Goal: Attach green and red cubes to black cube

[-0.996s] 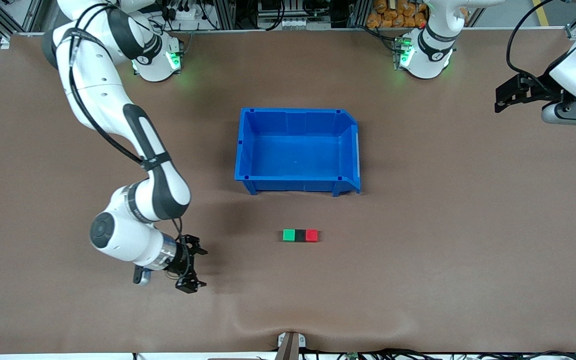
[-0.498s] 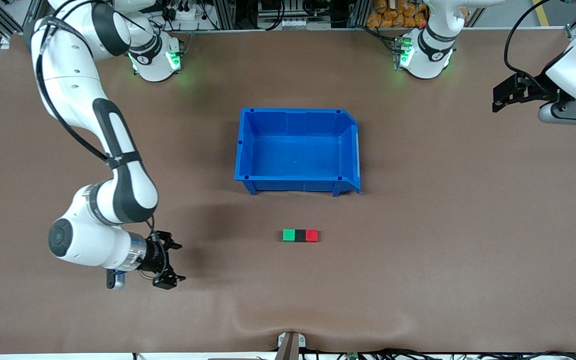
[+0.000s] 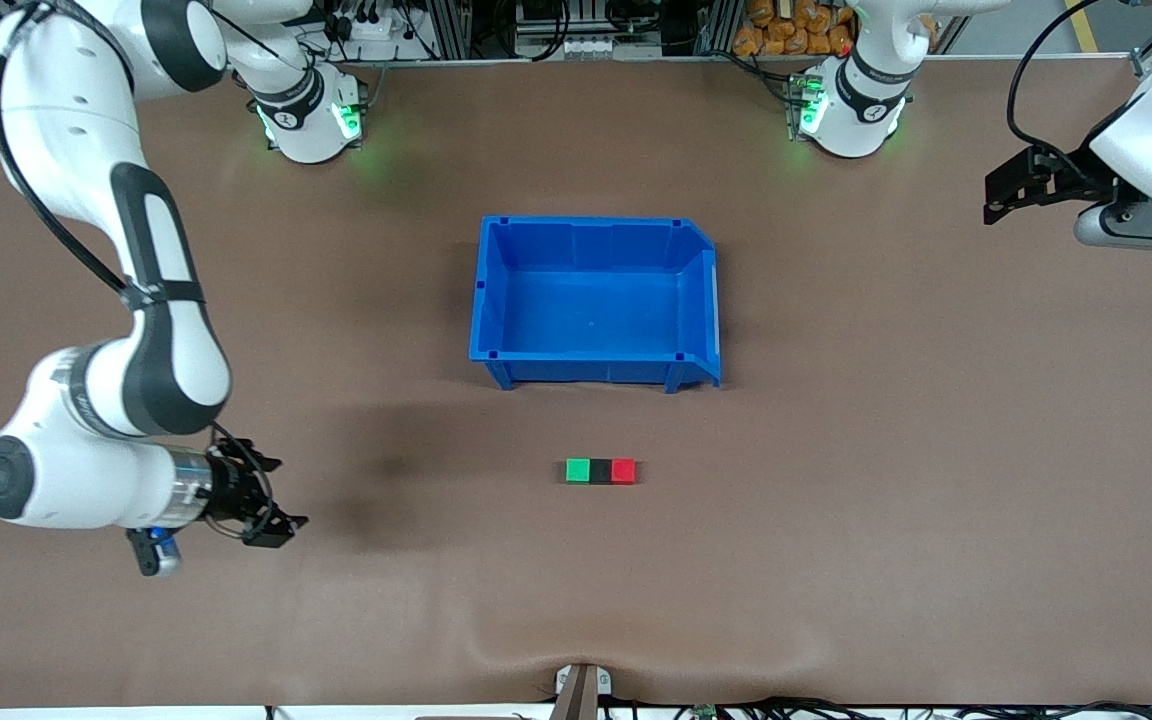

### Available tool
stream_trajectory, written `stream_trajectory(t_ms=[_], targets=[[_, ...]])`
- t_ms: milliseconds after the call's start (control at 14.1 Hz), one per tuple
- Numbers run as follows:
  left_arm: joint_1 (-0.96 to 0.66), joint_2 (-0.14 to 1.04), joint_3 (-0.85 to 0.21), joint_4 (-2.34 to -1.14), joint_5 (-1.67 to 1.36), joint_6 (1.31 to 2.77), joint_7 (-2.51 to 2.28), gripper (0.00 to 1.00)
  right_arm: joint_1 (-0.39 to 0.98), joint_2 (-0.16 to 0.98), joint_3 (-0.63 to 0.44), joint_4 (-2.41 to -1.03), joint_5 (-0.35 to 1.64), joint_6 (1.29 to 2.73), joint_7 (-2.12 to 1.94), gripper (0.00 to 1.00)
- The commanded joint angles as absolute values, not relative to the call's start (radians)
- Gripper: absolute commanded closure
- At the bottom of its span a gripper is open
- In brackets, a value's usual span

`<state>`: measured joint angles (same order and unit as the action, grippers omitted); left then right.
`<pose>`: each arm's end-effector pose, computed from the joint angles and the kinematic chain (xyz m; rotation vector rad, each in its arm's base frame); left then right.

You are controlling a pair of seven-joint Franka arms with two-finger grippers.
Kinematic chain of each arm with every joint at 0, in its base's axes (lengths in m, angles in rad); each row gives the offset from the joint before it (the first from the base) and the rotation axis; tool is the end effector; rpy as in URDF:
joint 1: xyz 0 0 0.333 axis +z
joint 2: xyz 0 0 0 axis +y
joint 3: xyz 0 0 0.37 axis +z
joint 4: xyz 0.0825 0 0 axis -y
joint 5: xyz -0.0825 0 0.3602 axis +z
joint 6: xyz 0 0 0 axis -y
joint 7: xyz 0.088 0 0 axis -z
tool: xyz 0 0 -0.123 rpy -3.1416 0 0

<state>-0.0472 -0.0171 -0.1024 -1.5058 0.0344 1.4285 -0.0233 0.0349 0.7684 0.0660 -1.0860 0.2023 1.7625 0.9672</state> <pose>0.5038 -0.0719 0.6881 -3.0935 0.1895 0.0883 0.7582 0.0808 0.3933 -2.6479 1.3293 0.2992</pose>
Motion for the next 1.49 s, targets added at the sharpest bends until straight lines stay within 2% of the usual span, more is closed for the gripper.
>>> stream_trajectory(t_ms=[0,641,783,1423], targets=[[-0.048,-0.018,-0.112,-1.497,0.043,1.430,-0.038,0.00,-0.014,0.681,0.081,-1.117,0.175,1.685,0.849,0.00],[-0.046,-0.015,-0.114,-1.497,0.043,1.431,-0.038,0.00,-0.072,0.509,0.081,-1.124,0.046,1.401,0.499,0.00],[-0.046,-0.014,-0.114,-1.497,0.043,1.431,-0.038,0.00,-0.067,0.473,0.081,-1.124,-0.006,1.373,0.393,0.00],[-0.048,-0.015,-0.114,-1.497,0.043,1.431,-0.038,0.00,-0.055,0.313,0.083,-1.126,-0.011,1.261,0.166,0.00]])
